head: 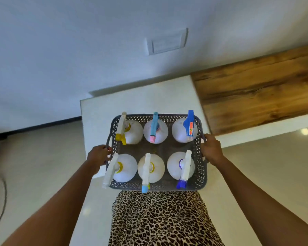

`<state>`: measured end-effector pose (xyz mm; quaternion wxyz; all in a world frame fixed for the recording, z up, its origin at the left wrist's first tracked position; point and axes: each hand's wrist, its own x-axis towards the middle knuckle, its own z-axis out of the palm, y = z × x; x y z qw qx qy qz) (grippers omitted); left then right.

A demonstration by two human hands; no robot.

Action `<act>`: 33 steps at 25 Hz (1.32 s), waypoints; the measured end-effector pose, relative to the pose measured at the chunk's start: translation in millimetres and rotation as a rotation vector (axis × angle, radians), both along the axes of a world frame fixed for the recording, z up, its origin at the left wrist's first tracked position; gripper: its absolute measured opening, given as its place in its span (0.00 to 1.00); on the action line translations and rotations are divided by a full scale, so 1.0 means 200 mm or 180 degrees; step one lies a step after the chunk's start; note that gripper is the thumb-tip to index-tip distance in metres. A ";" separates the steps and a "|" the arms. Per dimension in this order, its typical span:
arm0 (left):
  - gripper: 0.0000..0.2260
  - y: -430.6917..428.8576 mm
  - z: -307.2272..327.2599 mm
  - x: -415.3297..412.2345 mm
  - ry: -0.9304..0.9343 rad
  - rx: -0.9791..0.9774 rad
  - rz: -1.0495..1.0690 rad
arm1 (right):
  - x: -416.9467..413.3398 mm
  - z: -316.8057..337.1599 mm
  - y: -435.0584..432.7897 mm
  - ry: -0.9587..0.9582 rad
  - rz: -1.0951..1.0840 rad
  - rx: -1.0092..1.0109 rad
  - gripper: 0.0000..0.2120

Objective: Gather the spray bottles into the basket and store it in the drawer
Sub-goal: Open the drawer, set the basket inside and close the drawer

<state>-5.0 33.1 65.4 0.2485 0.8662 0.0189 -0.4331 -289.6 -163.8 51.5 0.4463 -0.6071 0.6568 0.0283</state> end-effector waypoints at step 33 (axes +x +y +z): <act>0.13 0.01 -0.45 0.13 0.0114 -0.0723 0.1161 | 0.46 -0.50 -0.34 0.0147 0.0544 -0.0290 0.15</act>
